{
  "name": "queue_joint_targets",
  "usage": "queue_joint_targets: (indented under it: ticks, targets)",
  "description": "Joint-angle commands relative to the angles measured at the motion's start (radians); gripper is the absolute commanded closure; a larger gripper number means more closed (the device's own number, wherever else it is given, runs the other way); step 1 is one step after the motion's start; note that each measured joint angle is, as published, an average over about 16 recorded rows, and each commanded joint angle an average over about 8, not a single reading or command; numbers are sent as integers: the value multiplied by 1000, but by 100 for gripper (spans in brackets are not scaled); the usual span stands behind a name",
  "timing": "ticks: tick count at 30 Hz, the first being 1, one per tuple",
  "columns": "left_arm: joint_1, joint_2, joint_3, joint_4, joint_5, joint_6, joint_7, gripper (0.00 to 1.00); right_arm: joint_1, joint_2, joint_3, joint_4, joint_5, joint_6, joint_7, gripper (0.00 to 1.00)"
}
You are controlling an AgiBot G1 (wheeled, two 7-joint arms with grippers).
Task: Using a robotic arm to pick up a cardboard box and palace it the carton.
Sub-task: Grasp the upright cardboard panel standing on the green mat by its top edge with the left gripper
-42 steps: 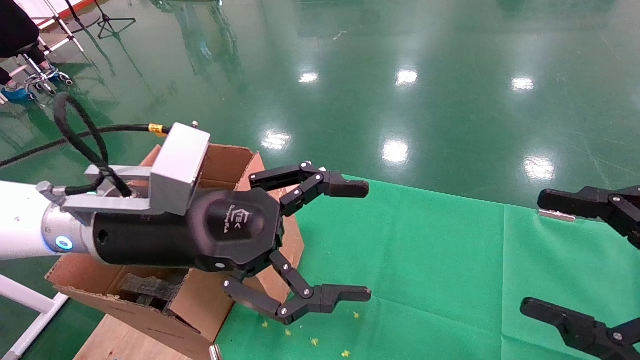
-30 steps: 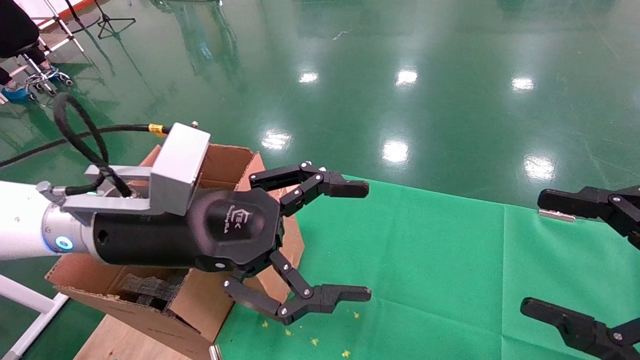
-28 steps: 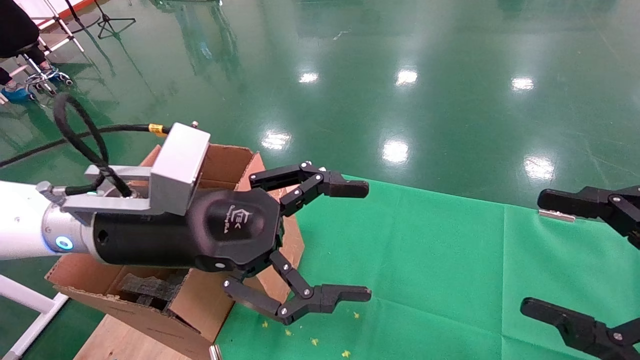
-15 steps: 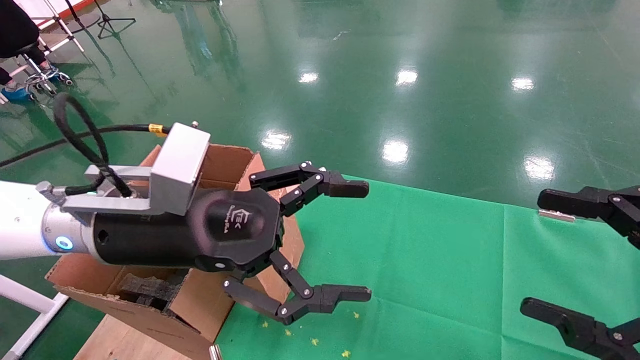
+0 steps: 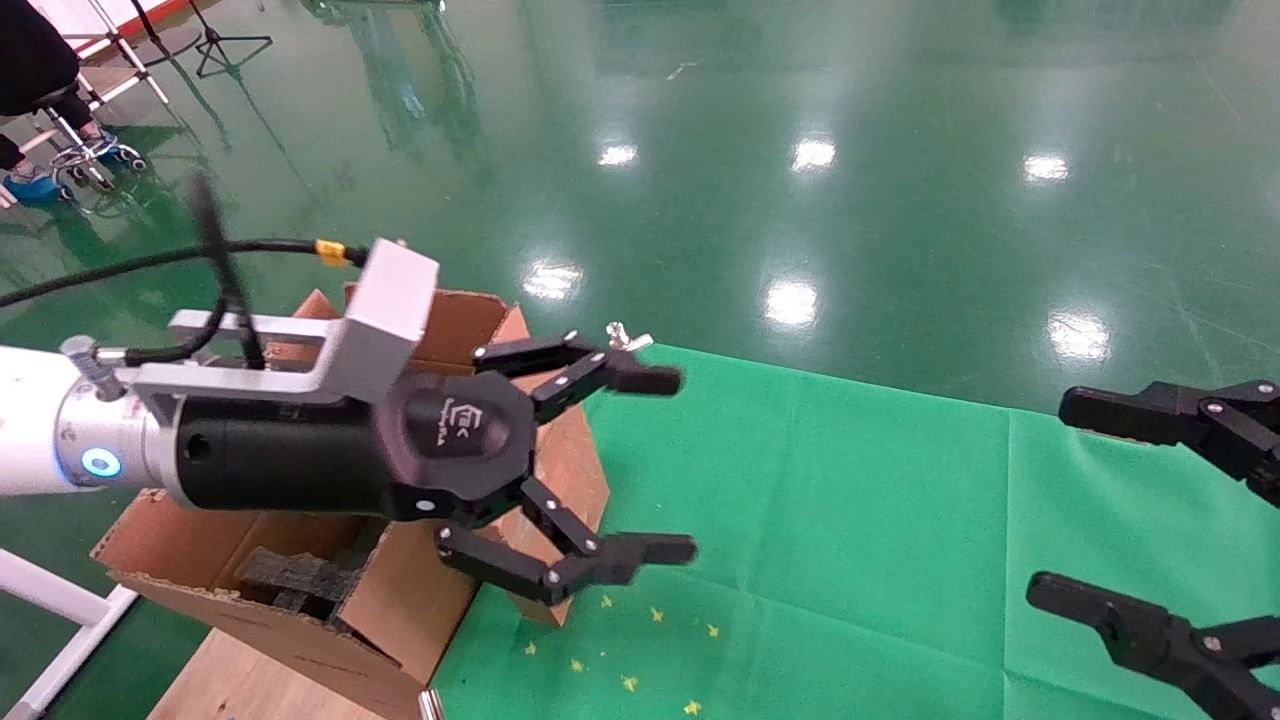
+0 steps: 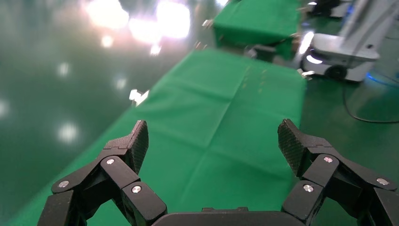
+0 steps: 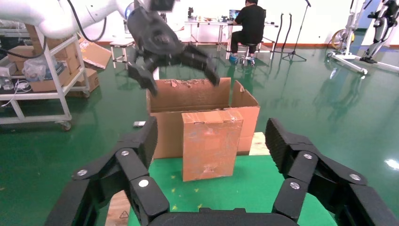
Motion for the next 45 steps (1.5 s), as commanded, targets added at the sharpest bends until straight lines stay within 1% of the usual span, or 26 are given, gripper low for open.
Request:
queue_joint_targets:
  ticks: [1, 5, 10, 14, 20, 23, 26, 30, 37, 41, 45]
  targets:
    - [-14, -27, 15, -14, 38, -24, -64, 0, 0, 0, 0, 0, 0, 0, 0, 100]
    - [-44, -72, 43, -28, 113, -42, -175, 0, 0, 0, 0, 0, 0, 0, 0, 100]
    - [-85, -107, 76, -35, 201, -28, -254, 0, 0, 0, 0, 0, 0, 0, 0, 100]
    - [-102, -121, 90, -37, 240, -23, -278, 0, 0, 0, 0, 0, 0, 0, 0, 100]
    - [-103, -117, 93, -23, 239, -17, -278, 0, 0, 0, 0, 0, 0, 0, 0, 100]
    - [-117, -115, 106, -9, 271, -14, -311, 0, 0, 0, 0, 0, 0, 0, 0, 100]
    - [-149, -105, 128, 8, 329, -14, -381, 0, 0, 0, 0, 0, 0, 0, 0, 100]
    - [-215, -79, 166, 24, 434, -5, -492, 0, 0, 0, 0, 0, 0, 0, 0, 100]
    - [-350, -1, 243, 38, 628, 63, -646, 0, 0, 0, 0, 0, 0, 0, 0, 100]
    - [-414, 50, 283, 57, 720, 97, -702, 0, 0, 0, 0, 0, 0, 0, 0, 100]
    - [-453, 84, 302, 73, 775, 105, -724, 0, 0, 0, 0, 0, 0, 0, 0, 100]
